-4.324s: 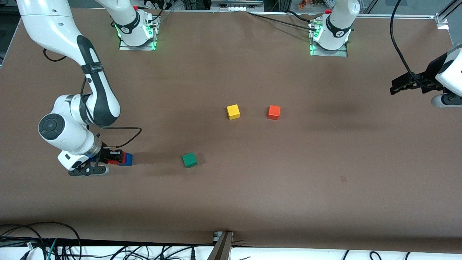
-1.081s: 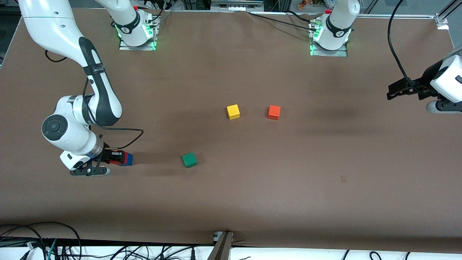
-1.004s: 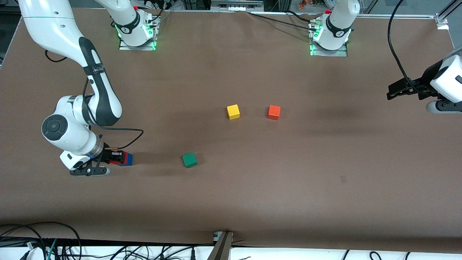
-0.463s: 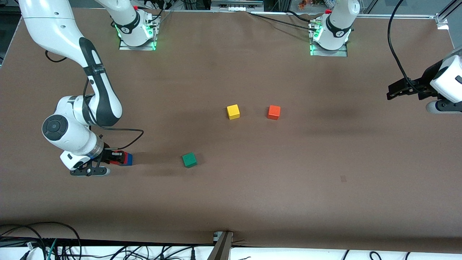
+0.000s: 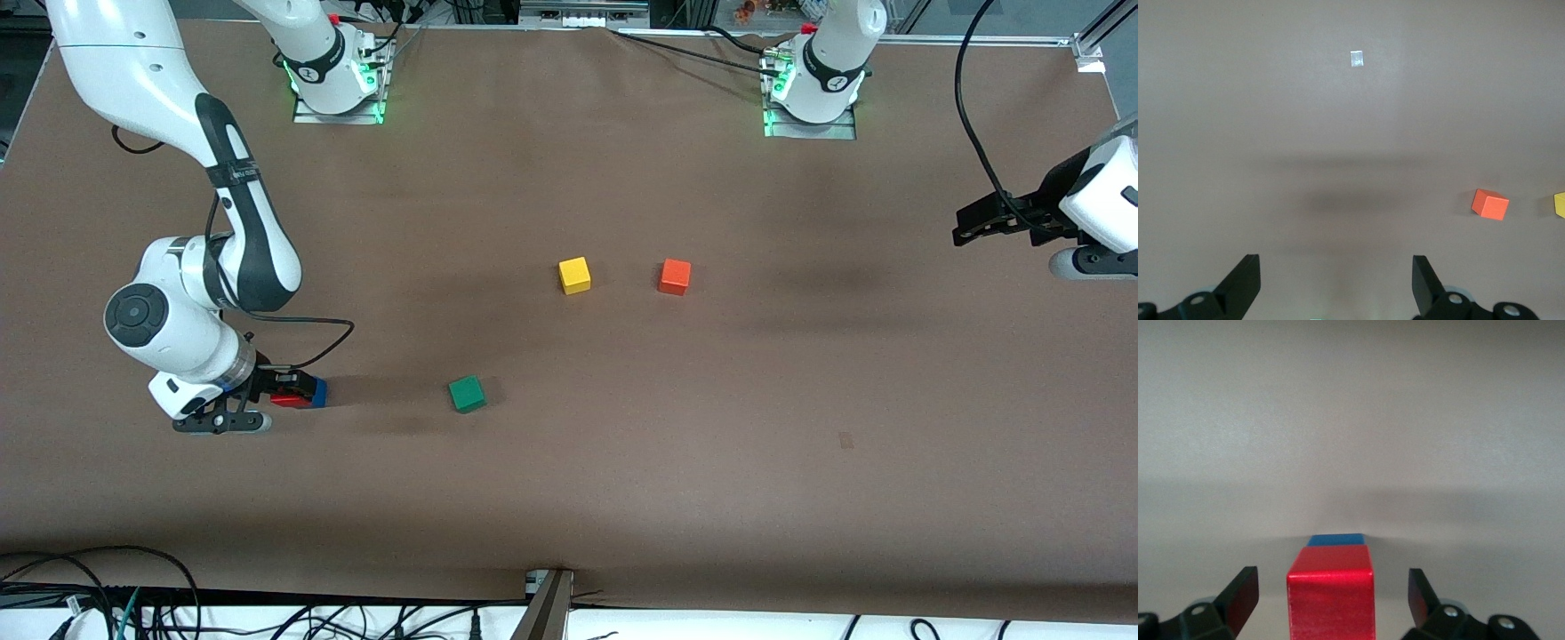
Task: Pass red block to right arm, stack on blue
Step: 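Open the right gripper and raise it away from the stack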
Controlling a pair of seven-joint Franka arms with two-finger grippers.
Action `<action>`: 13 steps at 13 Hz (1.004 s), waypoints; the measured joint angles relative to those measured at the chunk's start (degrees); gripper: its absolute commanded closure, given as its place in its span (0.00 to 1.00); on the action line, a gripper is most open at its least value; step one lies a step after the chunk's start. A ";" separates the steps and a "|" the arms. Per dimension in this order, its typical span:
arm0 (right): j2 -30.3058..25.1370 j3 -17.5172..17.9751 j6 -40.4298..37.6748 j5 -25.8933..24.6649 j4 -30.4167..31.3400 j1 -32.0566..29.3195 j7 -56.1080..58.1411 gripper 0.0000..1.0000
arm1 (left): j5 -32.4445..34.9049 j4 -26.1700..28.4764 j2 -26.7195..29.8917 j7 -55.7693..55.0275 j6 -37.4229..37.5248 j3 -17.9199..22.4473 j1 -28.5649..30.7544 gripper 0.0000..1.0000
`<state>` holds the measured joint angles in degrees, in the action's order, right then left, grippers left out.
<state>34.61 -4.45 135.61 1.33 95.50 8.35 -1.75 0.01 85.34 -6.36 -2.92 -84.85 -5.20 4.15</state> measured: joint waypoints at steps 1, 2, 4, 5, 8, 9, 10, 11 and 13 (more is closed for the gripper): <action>0.00 0.00 0.06 0.00 -0.02 0.00 0.00 0.01 | 0.00 0.00 -0.02 0.00 0.00 0.00 0.00 0.00; 0.00 0.00 0.08 0.00 -0.10 0.02 0.00 0.01 | 0.00 0.00 -0.04 0.00 0.00 0.00 0.00 0.00; -0.03 0.01 0.10 0.00 -0.49 0.06 0.02 0.00 | 0.00 0.00 -0.06 0.00 0.00 0.00 0.00 0.00; -0.08 -0.01 0.10 0.00 -0.81 0.01 0.07 0.00 | 0.00 -0.01 -0.06 0.00 0.00 0.00 0.00 0.00; -0.80 -0.16 -0.25 0.00 -1.54 -1.14 0.14 0.00 | 0.00 -0.02 -0.06 0.00 0.00 0.00 0.00 0.00; -1.45 -0.15 -1.50 0.00 -1.75 -1.37 0.14 0.00 | 0.00 -0.03 -0.07 0.00 0.00 0.00 0.00 0.00; -2.45 -0.08 -3.57 0.00 -2.16 -1.34 0.14 0.00 | 0.00 -0.03 -0.08 0.00 0.00 0.00 0.00 0.00; -3.84 0.04 -6.68 0.00 -2.83 -1.18 0.14 0.00 | 0.00 -0.04 -0.09 0.00 0.00 0.00 0.00 0.00; -8.16 0.23 -15.71 0.00 -4.84 -0.84 0.14 0.00 | 0.00 -0.09 -0.11 0.00 0.00 0.00 0.00 0.00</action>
<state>26.46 -4.22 119.90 1.33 90.66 7.51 -1.61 0.01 85.25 -6.47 -2.92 -84.85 -5.20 4.15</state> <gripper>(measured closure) 0.000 0.000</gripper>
